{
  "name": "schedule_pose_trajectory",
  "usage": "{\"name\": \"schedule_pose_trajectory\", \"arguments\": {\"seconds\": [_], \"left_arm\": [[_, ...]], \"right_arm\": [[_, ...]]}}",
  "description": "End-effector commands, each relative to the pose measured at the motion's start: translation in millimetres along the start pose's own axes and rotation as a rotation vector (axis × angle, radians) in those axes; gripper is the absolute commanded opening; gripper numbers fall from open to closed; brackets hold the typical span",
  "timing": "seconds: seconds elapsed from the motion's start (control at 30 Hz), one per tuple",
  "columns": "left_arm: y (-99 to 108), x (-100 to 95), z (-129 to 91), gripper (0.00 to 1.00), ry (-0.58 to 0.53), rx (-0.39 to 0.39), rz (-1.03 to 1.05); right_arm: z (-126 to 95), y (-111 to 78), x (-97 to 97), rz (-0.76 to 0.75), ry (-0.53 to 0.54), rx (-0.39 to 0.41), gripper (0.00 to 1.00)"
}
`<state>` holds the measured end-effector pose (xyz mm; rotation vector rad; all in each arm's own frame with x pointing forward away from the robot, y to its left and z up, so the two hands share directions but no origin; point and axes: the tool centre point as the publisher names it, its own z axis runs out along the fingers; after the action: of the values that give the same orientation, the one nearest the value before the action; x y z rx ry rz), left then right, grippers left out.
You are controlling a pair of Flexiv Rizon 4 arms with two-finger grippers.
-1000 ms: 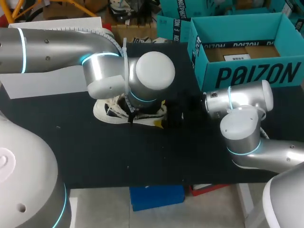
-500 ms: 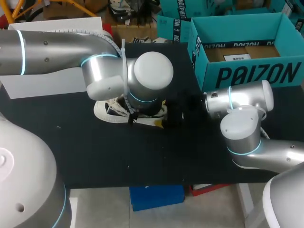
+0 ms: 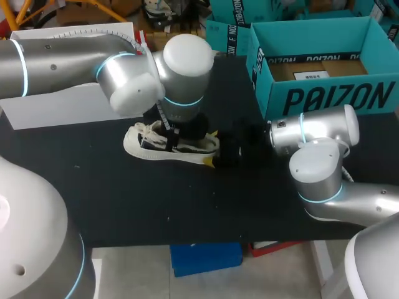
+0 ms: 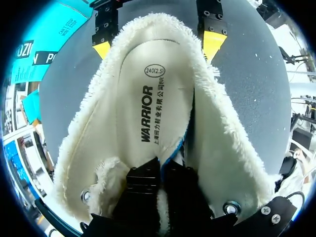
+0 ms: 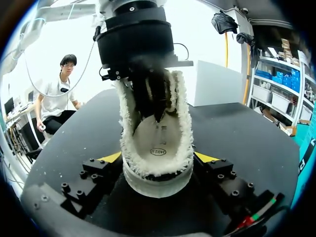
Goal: Take the shoe out of the shoebox, open the shoe tongue, remove and reinsert the insole, then place the shoe into the shoebox
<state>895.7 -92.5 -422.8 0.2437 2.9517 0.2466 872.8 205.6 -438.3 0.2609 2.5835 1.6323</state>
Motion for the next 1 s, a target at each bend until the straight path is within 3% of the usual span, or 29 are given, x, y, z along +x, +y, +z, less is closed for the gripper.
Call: {"name": "schedule_pose_trajectory", "arguments": {"seconds": [0.03,0.53,1.0], "left_arm": [[-3,-8.9,122,0.0,0.036,0.023,0.013],[-27,-2.1,56,0.0,0.117,0.153,0.02],[-38,-2.6,15,0.0,0.168,0.266,0.002]], "right_arm": [[0,-1.2,1.7,0.0,0.002,0.001,0.0],[0,-1.2,1.7,0.0,0.002,0.001,0.0],[0,-1.2,1.7,0.0,0.002,0.001,0.0]]}}
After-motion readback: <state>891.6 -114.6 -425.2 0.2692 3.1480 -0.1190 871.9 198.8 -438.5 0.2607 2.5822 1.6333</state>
